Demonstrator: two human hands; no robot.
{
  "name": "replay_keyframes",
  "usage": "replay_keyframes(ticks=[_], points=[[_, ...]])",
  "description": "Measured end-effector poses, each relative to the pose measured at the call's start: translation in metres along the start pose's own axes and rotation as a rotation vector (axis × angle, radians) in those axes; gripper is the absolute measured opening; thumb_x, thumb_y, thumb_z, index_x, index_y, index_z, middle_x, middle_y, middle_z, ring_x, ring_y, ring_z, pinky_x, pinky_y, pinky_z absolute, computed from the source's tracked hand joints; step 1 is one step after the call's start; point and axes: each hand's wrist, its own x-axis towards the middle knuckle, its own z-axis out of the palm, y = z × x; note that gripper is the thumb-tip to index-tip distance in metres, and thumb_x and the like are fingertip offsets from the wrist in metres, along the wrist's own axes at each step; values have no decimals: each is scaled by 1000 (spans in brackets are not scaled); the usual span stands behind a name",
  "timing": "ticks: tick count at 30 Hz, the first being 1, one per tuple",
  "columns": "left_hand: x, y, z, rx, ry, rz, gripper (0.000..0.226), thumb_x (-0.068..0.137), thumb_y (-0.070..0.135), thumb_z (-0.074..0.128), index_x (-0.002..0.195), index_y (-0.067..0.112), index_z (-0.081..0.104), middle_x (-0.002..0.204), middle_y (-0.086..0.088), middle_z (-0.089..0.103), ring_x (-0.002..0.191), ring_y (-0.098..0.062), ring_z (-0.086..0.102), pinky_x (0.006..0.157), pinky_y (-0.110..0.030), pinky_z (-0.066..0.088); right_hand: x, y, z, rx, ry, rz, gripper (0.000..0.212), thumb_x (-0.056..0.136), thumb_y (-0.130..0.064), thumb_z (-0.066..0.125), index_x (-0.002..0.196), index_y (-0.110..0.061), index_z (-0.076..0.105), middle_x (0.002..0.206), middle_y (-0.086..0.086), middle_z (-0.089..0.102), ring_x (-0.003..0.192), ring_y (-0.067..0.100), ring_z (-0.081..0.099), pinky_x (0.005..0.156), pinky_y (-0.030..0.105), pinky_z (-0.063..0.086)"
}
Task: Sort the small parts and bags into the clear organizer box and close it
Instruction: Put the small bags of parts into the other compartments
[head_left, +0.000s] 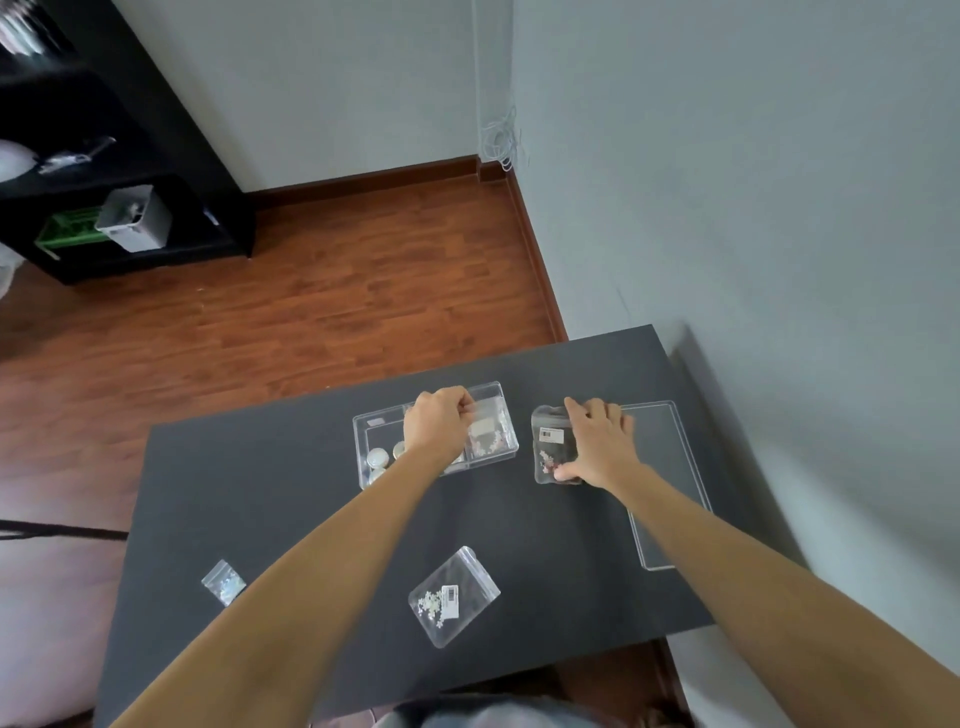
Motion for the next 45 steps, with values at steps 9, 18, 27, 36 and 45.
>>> replay_keyframes(ticks=[9, 18, 27, 36, 45], points=[[6, 0, 15, 435, 59, 132, 19, 85, 8, 54, 91, 20, 68, 83, -6, 69, 99, -25, 53, 84, -34, 32, -5, -1, 3, 86, 48, 14, 99, 58, -39, 85, 138, -18, 29, 122, 10, 55, 116, 32, 44, 96, 41, 33], [4, -5, 22, 535, 86, 228, 32, 81, 14, 64, 112, 19, 61, 114, -1, 61, 108, -26, 51, 92, -38, 34, -11, 1, 3, 333, 107, 38, 53, 77, -16, 72, 118, -23, 39, 101, 6, 69, 108, 32, 53, 96, 42, 31], [-45, -21, 12, 260, 182, 336, 34, 88, 24, 62, 122, 19, 60, 114, -1, 63, 106, -26, 56, 92, -41, 40, -17, 1, -16, 434, 253, 79, 41, 84, -9, 61, 120, -17, 45, 93, 8, 73, 96, 35, 61, 92, 43, 36], [-125, -68, 24, 173, 80, 326, 38, 89, 33, 62, 125, 20, 60, 115, 2, 61, 106, -21, 58, 91, -36, 46, -10, -17, -53, 585, 451, 66, 9, 82, -14, 66, 83, -10, 58, 79, 6, 73, 86, 33, 62, 92, 46, 42], [-167, -98, 44, 278, -265, 152, 98, 67, 75, 54, 146, 25, 27, 138, 5, 33, 126, -18, 37, 104, -34, 38, -9, -58, -56, 560, 410, -37, 13, 88, -16, 58, 80, -6, 63, 79, 8, 72, 82, 31, 63, 91, 45, 43]])
